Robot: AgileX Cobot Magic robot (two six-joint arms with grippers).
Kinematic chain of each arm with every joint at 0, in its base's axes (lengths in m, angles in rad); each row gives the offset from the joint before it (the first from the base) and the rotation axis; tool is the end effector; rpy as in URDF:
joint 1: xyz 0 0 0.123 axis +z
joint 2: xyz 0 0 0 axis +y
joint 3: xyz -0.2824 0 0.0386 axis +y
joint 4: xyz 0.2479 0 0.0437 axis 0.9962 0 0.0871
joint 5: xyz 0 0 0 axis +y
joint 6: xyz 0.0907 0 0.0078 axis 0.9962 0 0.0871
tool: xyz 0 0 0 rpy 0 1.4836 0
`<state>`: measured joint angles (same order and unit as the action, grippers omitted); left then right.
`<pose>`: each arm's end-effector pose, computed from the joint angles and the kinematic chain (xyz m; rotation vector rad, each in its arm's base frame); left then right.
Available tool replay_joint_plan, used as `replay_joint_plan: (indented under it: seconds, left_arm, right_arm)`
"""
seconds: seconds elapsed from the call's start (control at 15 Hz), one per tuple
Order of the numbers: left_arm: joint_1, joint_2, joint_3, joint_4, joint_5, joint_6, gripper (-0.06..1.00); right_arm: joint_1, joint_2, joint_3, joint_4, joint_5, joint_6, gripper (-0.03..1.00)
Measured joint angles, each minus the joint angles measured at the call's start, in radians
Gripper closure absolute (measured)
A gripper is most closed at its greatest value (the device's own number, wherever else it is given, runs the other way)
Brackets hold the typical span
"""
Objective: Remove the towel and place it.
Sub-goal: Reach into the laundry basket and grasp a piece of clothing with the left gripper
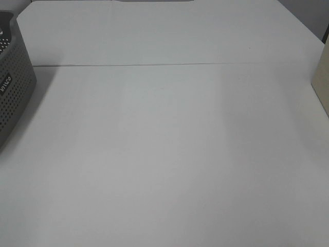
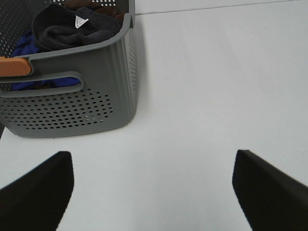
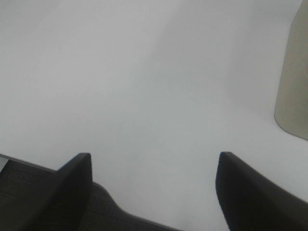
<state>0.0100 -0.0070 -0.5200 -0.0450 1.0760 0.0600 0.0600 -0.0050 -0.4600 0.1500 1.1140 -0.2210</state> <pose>-0.0089 -0.0037 0.2815 0.0540 2.0311 -0.0096 -0.0048 0.0119 0.2626 -0.3060 2.1016 0.0872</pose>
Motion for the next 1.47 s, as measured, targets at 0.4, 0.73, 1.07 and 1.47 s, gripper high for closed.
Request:
replay_joint_plan:
  seconds: [0.4,0.73,1.07,1.47]
  left_arm:
    - [0.0,0.0,0.0,0.0,0.0,0.0,0.1]
    - [0.0,0.0,0.0,0.0,0.0,0.0,0.1]
    - [0.0,0.0,0.0,0.0,0.0,0.001,0.11]
    - [0.0,0.0,0.0,0.01,0.0,0.001,0.13]
  right_arm:
    - [0.0,0.0,0.0,0.0,0.0,0.0,0.26]
    - [0.0,0.0,0.0,0.001,0.0,0.0,0.26]
    - [0.0,0.0,0.0,0.001,0.0,0.0,0.26]
    - [0.0,0.0,0.0,0.002,0.0,0.0,0.26]
